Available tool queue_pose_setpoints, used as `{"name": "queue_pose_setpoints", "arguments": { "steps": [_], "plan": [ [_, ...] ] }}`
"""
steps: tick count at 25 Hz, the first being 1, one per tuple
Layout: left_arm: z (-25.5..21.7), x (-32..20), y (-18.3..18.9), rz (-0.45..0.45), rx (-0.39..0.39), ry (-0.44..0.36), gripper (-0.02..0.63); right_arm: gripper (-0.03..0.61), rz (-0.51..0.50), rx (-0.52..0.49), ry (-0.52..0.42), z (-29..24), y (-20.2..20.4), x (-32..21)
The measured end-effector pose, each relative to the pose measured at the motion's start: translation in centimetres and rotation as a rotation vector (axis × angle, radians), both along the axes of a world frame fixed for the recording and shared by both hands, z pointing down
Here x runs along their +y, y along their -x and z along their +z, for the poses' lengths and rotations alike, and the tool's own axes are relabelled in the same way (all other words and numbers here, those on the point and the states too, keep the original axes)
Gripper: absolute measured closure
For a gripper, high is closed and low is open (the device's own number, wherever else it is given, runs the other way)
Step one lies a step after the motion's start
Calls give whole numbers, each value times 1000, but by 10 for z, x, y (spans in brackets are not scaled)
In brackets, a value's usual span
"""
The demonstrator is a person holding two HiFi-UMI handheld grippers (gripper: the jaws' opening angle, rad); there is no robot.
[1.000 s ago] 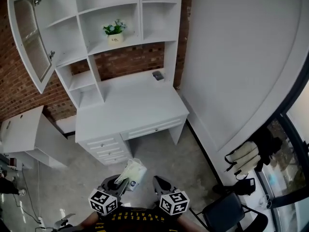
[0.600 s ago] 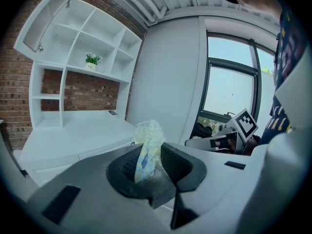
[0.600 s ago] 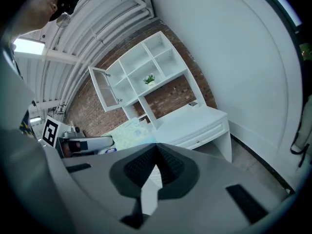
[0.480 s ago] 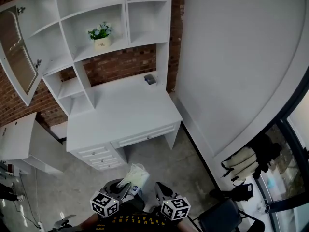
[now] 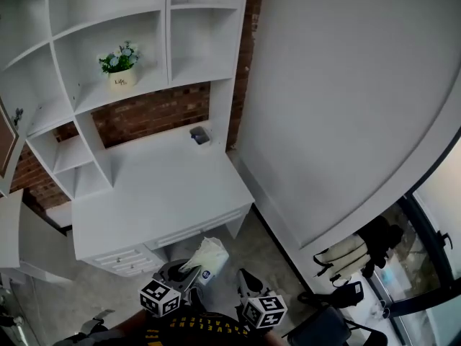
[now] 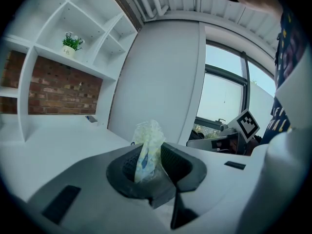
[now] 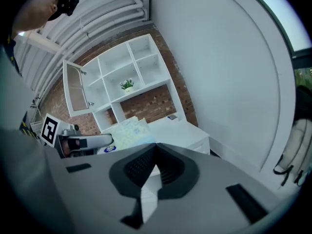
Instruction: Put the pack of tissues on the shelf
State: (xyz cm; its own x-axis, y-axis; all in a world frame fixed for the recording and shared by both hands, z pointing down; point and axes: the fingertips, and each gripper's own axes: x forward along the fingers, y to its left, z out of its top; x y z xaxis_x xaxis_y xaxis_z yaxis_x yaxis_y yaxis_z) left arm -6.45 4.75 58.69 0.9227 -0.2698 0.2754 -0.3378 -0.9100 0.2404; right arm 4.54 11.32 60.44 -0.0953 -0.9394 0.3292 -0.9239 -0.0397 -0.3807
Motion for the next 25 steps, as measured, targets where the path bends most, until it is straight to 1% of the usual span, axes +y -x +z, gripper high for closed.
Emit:
{"name": "queue_pose_setpoints", "arguments": {
  "steps": [2,6,11,15,19,25],
  "plan": [
    [-3,-24,-7,21,12,6,540,588,2,34,14,-1,-2,-23],
    [-5,-64,-6,38,53,68,540,588,4,71,48,1,0,-63],
    [5,-118,9,17,80,73,540,588,-4,93,100,8,3,-103],
    [6,-147,20,-30,100,91,540,588,-46,125,115,8,10,-132],
    [2,-168,25,-61,113,79,540,588,-109,154,105,5,21,-156],
    [6,-193,30,-145,100,57,540,588,-172,116,78,7,17,-184]
  ]
}}
